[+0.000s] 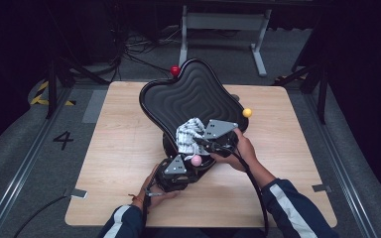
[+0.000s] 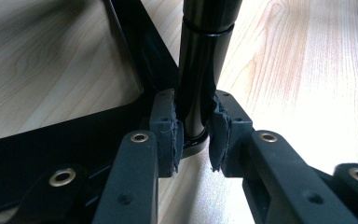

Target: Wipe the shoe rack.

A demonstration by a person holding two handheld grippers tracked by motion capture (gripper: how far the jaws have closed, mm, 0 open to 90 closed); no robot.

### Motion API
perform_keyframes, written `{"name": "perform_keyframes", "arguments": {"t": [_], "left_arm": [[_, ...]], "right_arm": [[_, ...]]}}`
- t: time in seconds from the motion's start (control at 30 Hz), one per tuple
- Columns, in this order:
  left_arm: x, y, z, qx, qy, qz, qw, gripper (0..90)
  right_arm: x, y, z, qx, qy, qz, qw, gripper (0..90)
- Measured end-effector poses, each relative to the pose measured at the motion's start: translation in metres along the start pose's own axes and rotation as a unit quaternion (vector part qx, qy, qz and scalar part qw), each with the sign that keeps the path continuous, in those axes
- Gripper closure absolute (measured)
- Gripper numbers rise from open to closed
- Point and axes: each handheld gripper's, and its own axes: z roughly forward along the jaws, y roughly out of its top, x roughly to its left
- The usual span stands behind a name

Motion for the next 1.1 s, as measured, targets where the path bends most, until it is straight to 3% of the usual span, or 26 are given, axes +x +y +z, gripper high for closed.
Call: {"name": "perform_keyframes", "arguments": {"t": [0.13,0.4,0.57,0.7,0.83,1.0,1.1], "left_arm": [[0.0,0.0,0.0,0.001,0.001,0.0,1.0,72.8],[0.0,0.0,0.0,0.001,0.001,-0.002,1.0,72.9],[0.0,0.0,0.0,0.001,0.0,-0.003,1.0,72.9],[0.0,0.0,0.0,0.003,-0.001,-0.001,1.0,72.9],[0.0,0.0,0.0,0.003,-0.001,-0.001,1.0,72.9],[0.0,0.0,0.0,0.001,0.0,0.0,1.0,72.9],[0.0,0.0,0.0,0.002,0.0,0.0,1.0,72.9]], "right_arm": [[-0.003,-0.002,0.0,-0.004,0.001,0.003,1.0,78.2],[-0.029,-0.016,-0.002,0.013,-0.049,0.025,0.9984,78.2],[-0.054,-0.028,-0.004,0.035,-0.086,0.048,0.9945,78.1],[-0.066,-0.037,-0.006,0.054,-0.118,0.051,0.9903,78.1],[-0.074,-0.045,-0.008,0.064,-0.134,0.057,0.9873,78.1],[-0.089,-0.059,-0.012,0.085,-0.168,0.069,0.9797,77.9],[-0.098,-0.064,-0.015,0.078,-0.155,0.101,0.9796,77.4]]}}
